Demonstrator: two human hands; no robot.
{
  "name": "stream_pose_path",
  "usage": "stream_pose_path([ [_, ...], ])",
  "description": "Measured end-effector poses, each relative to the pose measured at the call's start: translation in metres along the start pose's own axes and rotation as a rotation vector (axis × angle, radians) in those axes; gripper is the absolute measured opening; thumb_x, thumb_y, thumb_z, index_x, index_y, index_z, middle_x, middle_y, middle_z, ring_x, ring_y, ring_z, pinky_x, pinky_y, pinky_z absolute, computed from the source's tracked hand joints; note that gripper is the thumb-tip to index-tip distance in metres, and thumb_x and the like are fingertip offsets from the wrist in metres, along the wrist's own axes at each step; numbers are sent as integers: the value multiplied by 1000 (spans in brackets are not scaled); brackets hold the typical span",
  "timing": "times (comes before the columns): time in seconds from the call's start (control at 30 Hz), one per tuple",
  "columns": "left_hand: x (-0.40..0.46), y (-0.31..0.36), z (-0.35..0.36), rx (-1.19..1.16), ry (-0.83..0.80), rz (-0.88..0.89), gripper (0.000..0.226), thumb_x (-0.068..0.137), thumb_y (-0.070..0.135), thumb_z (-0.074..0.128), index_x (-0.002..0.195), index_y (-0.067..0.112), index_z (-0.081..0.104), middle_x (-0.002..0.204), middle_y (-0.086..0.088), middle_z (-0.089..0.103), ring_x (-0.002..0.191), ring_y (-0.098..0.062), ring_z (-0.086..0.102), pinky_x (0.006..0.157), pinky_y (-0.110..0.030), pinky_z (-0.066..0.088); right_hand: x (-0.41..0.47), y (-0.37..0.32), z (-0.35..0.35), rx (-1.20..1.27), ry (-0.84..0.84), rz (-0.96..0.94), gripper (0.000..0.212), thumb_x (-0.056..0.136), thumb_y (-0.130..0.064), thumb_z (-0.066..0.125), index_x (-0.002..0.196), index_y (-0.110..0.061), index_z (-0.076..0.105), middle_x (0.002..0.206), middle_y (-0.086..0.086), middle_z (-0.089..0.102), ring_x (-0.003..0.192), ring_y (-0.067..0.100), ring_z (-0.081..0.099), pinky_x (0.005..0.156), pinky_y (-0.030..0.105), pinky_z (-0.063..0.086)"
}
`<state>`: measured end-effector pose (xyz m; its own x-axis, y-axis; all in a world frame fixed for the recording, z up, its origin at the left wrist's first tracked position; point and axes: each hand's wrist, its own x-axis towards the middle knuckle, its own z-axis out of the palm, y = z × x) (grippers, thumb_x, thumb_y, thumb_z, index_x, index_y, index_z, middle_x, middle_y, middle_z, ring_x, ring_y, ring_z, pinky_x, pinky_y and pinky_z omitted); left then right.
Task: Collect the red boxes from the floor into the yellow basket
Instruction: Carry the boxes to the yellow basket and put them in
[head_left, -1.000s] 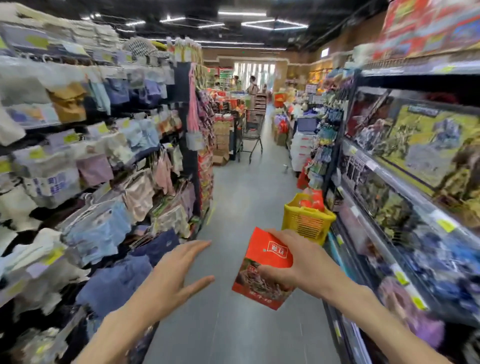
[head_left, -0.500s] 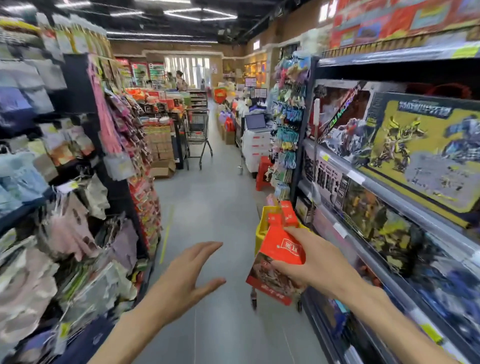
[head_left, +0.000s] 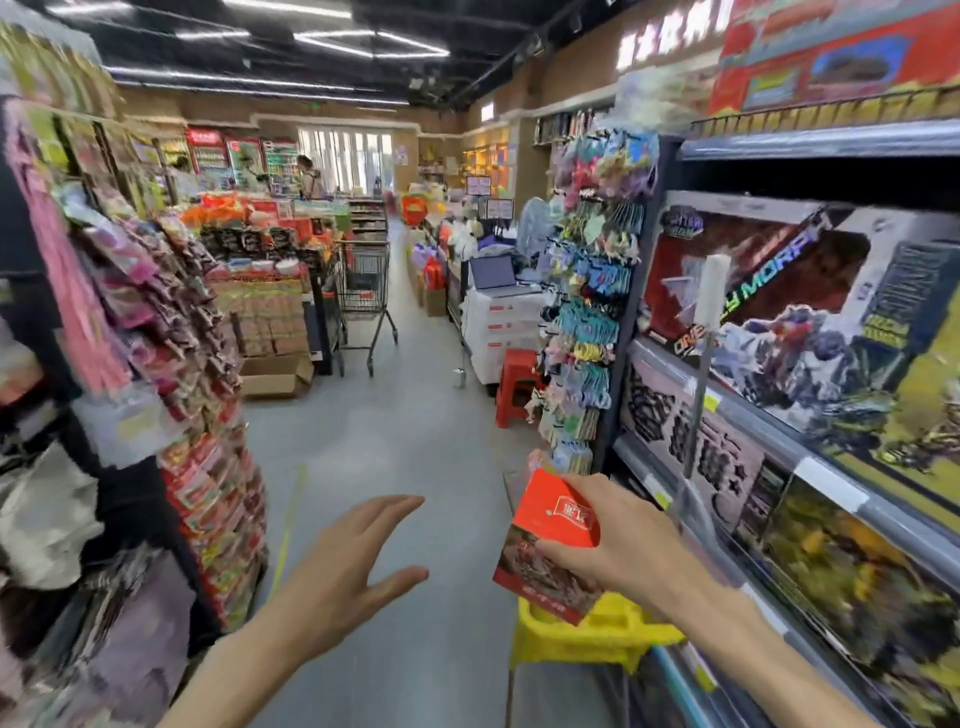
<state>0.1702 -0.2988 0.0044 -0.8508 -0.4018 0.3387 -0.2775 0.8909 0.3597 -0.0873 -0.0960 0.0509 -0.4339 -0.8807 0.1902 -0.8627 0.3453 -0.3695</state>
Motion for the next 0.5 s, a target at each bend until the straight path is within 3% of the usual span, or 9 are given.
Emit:
stream_pose_path([
  [0.2,131,-120,18,-21,-34,116,70,90,76,42,150,43,25,150,26,32,138,4,29,113,-26,30,127,15,33,-30,80,107,87,69,-87,51,142,-44,34,122,-24,51,109,3,54,86,28,47],
  [0.3,198,-167,23,-43,-85,196,70,91,75,43,150,42,26,149,27,31,136,6,28,112,-14,20,177,21,36,-43,119,198,82,70,-87,51,139,-46,35,117,-26,50,105,0,54,80,23,45],
  [0.37,245,-188,27,-62,-136,266,68,93,70,46,151,39,28,149,25,31,135,6,28,107,-5,11,205,29,36,-57,146,279,84,69,-89,48,140,-45,35,122,-26,51,110,1,54,84,25,46],
  [0.5,344,-213,60,-113,-229,410,67,93,69,46,150,39,28,147,23,35,133,2,34,106,-10,20,247,54,38,-86,179,457,93,66,-95,41,143,-44,32,130,-27,47,116,2,52,91,29,46],
])
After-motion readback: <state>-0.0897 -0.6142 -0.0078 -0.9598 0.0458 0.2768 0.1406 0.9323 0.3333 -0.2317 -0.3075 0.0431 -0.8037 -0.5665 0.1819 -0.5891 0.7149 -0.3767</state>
